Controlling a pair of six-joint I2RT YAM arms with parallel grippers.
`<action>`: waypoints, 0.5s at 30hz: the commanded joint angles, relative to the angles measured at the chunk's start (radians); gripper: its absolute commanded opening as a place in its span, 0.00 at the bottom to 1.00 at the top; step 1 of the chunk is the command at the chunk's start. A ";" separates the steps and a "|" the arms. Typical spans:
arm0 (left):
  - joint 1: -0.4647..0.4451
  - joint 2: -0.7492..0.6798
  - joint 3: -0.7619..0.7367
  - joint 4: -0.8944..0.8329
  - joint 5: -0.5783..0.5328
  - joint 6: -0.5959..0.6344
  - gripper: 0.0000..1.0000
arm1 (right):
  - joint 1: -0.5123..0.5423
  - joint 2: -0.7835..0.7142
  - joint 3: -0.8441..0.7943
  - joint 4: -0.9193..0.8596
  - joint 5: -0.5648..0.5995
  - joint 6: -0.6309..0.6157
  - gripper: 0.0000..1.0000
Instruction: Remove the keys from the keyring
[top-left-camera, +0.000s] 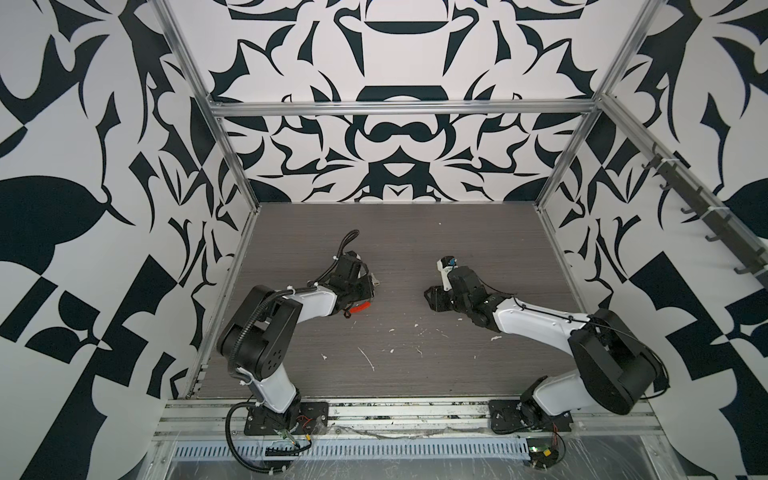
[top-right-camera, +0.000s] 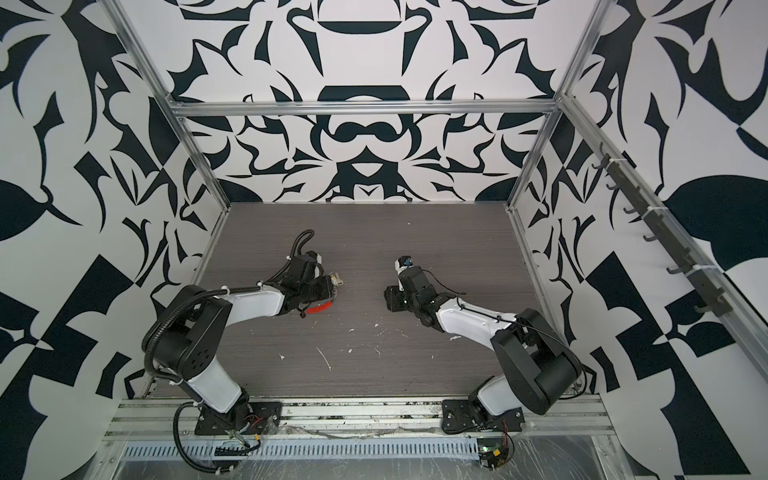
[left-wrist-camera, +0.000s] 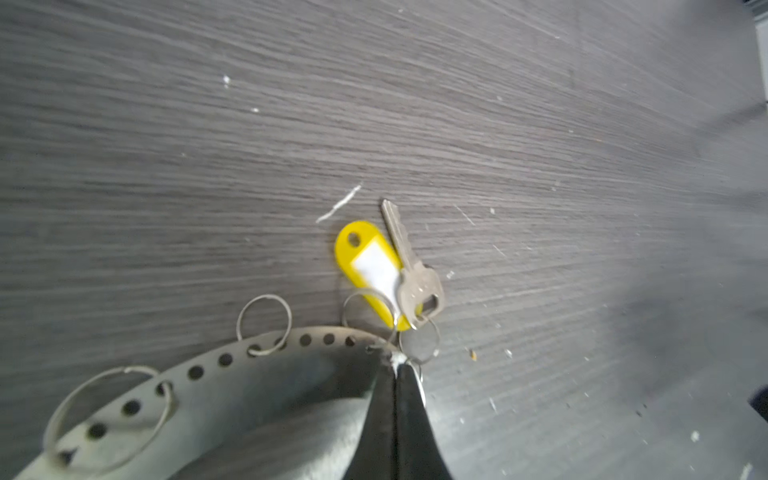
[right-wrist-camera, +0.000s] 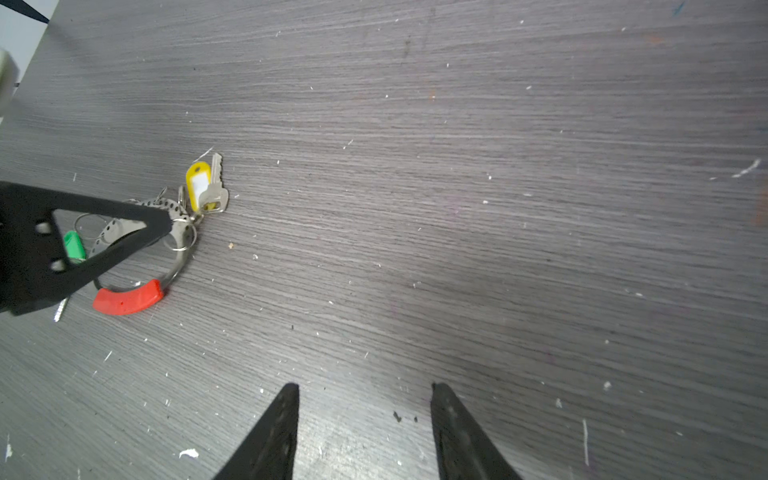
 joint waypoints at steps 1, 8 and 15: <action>-0.014 -0.060 -0.017 0.039 0.033 0.017 0.00 | 0.003 -0.013 0.034 -0.004 0.011 -0.011 0.54; -0.039 -0.174 -0.046 0.041 0.062 0.045 0.00 | 0.003 -0.058 -0.005 0.061 -0.027 -0.020 0.54; -0.084 -0.322 -0.051 0.020 0.126 0.087 0.00 | 0.003 -0.187 -0.105 0.229 -0.127 -0.016 0.54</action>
